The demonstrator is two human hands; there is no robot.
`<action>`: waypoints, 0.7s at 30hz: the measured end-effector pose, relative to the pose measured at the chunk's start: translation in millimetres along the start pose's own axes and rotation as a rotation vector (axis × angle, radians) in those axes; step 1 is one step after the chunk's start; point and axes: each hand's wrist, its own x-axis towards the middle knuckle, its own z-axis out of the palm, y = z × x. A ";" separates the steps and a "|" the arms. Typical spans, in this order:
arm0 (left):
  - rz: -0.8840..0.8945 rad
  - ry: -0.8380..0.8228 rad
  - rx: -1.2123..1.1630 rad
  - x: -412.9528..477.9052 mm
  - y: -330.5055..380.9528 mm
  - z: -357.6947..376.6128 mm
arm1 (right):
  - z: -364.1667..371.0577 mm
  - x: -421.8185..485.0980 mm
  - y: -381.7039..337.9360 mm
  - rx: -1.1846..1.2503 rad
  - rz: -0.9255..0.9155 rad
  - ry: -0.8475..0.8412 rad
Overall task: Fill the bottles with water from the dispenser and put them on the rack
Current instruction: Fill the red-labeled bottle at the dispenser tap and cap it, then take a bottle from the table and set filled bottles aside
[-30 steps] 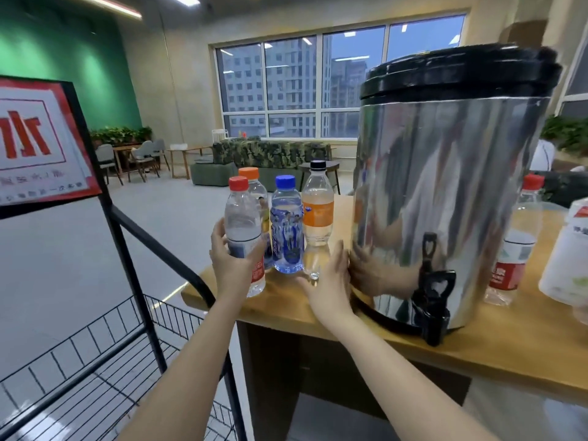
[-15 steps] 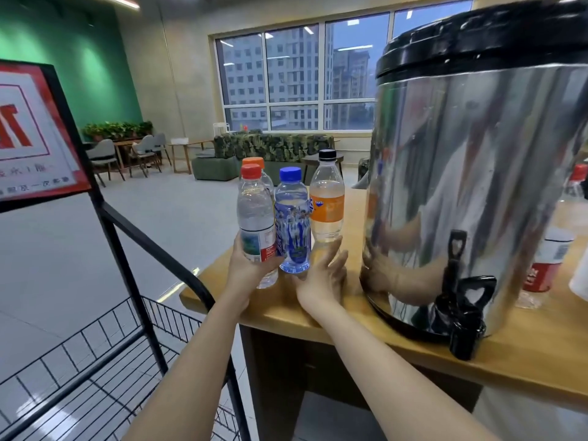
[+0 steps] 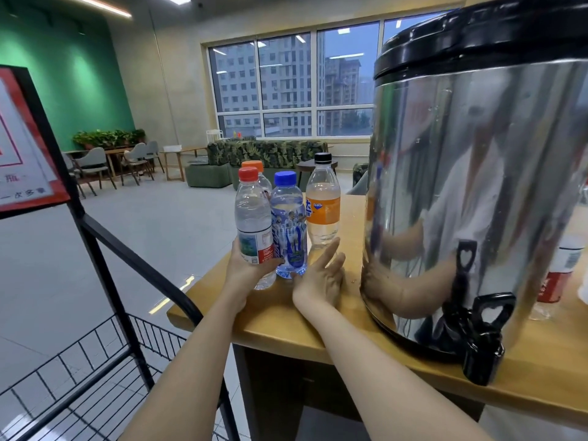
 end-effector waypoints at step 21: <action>0.148 0.276 0.098 -152.2 42.5 44.5 | -97.5 -127.9 46.9 0.204 -0.529 -0.089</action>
